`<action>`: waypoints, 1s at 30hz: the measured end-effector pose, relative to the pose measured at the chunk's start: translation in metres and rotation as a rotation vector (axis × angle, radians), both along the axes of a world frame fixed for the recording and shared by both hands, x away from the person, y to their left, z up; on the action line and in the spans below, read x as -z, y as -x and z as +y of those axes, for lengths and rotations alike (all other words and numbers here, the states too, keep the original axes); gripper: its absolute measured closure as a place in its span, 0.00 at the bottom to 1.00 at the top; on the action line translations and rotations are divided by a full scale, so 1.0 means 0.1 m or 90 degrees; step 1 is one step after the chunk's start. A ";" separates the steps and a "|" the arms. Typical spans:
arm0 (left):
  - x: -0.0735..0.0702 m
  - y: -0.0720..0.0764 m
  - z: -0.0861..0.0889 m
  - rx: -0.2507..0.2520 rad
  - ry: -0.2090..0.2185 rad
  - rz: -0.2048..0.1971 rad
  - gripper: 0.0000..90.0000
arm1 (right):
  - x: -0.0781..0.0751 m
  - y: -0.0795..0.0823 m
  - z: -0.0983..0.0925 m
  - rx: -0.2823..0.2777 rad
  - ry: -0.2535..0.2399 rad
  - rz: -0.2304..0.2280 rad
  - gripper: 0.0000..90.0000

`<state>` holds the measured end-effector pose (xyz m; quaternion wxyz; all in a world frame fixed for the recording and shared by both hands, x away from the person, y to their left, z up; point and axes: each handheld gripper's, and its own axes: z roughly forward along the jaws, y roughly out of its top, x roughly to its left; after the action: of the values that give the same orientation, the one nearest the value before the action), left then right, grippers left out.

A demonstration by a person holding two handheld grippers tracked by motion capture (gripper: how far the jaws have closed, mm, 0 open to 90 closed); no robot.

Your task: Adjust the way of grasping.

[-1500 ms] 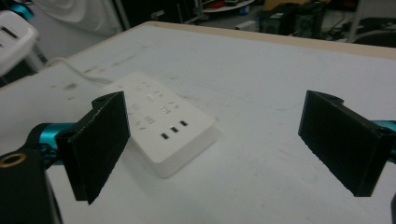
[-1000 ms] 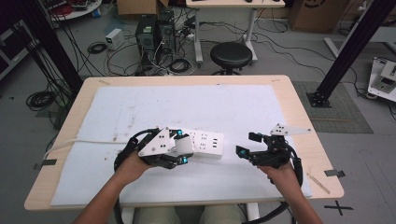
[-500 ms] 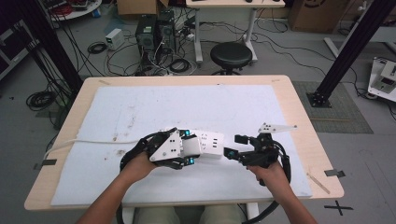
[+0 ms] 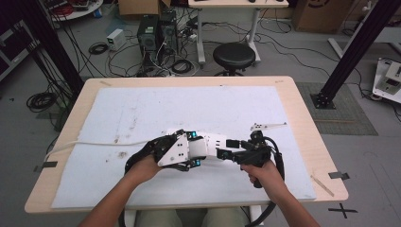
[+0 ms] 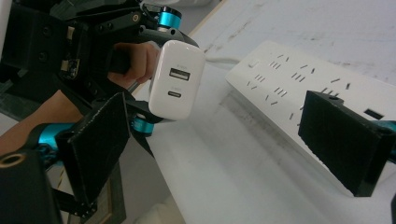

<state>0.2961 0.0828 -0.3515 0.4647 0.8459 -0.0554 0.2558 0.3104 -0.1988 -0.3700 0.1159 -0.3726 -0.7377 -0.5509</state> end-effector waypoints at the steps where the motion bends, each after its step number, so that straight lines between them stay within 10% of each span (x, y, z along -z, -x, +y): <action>1: 0.01 0.00 -0.01 0.001 0.000 -0.001 0.47 | 0.00 -0.01 0.01 -0.001 0.000 0.001 0.10; 30: 0.02 0.03 -0.20 0.025 -0.016 -0.019 0.47 | 0.01 -0.12 0.18 -0.041 -0.011 0.079 0.22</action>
<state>0.2935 0.0626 -0.3537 0.4580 0.8466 -0.0819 0.2584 0.3219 -0.1807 -0.3711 0.1825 -0.3809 -0.7359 -0.5292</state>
